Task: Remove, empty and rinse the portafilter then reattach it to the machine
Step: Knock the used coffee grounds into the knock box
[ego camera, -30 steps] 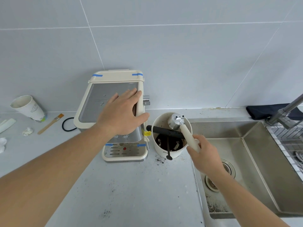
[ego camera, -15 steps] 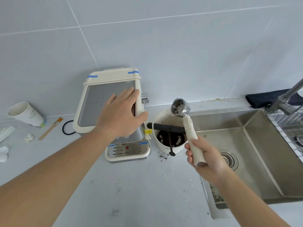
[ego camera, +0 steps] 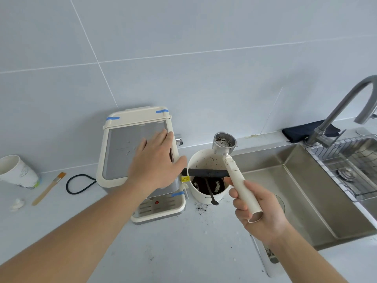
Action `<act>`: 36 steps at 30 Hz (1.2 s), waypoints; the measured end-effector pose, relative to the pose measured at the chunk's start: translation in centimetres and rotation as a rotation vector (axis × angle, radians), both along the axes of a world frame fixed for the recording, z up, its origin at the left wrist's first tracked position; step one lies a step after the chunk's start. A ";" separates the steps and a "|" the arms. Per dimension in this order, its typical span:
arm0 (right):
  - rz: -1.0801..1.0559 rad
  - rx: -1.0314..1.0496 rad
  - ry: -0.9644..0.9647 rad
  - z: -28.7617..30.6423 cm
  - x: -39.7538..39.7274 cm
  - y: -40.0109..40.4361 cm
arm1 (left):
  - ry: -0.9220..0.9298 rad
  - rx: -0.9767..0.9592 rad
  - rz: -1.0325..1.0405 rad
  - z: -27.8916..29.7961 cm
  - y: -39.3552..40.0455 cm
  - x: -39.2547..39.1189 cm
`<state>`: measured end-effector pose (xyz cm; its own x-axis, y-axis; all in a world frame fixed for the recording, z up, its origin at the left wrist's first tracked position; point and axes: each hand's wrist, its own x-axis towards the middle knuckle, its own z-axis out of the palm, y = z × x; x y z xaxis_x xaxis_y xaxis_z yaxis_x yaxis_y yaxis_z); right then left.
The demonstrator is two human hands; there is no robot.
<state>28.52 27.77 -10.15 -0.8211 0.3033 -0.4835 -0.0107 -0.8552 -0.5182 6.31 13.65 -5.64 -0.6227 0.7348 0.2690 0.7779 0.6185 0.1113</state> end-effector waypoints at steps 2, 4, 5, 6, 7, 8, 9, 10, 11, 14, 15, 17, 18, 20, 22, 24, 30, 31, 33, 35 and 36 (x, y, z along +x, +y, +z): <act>-0.030 -0.012 0.012 0.6 0.2 -0.5 | 0.012 0.017 0.000 0.2 -0.1 0.1; -0.057 -0.013 0.026 1.2 0.5 -1.0 | 0.003 0.008 -0.014 0.2 -0.2 0.0; -0.067 -0.008 0.031 1.5 0.6 -1.2 | -0.005 0.001 -0.020 0.1 -0.1 0.0; -0.078 0.002 0.033 1.7 0.7 -1.4 | -0.014 -0.004 -0.028 0.0 -0.1 -0.1; -0.089 0.016 0.032 1.9 0.8 -1.6 | -0.021 -0.009 -0.035 0.0 -0.1 -0.2; -0.099 0.032 0.030 2.2 0.9 -1.8 | -0.025 -0.016 -0.043 0.0 -0.1 -0.3; -0.112 0.050 0.028 2.5 1.1 -2.0 | -0.027 -0.023 -0.057 0.1 -0.1 -0.3; -0.113 0.062 0.027 2.7 1.2 -2.1 | -0.025 -0.033 -0.063 0.0 -0.1 -0.4; -0.108 0.070 0.028 2.8 1.4 -2.1 | -0.024 -0.042 -0.064 0.0 -0.1 -0.5; -0.106 0.098 0.043 3.3 2.0 -2.4 | -0.022 -0.043 -0.081 0.0 -0.2 -0.5; -0.105 0.105 0.049 3.4 2.2 -2.5 | -0.021 -0.038 -0.085 0.0 -0.2 -0.4; -0.109 0.116 0.058 3.6 2.4 -2.5 | -0.021 -0.031 -0.089 0.0 -0.2 -0.5; -0.111 0.125 0.061 3.7 2.6 -2.4 | -0.016 -0.017 -0.088 0.0 -0.2 -0.4; -0.118 0.140 0.064 4.0 2.8 -2.2 | 0.002 0.019 -0.086 0.0 -0.3 -0.4; -0.125 0.149 0.073 4.3 3.1 -1.9 | -0.011 0.033 -0.086 0.1 -0.3 -0.5; -0.113 0.174 0.076 4.5 3.8 -1.2 | -0.056 0.010 -0.074 0.2 -0.2 -0.5; -0.060 0.227 0.074 5.0 6.1 2.2 | -0.182 -0.078 0.002 1.2 0.4 -0.1; -0.046 0.232 0.078 5.2 6.7 3.0 | -0.198 -0.094 0.022 1.6 0.8 0.4; -0.016 0.258 0.085 5.4 7.6 4.4 | -0.248 -0.067 0.054 2.0 1.5 1.4; 0.008 0.290 0.089 5.6 8.5 5.6 | -0.321 0.035 0.055 2.5 2.6 3.1; 0.017 0.297 0.095 5.7 8.9 6.3 | -0.359 0.091 0.039 2.6 3.3 4.2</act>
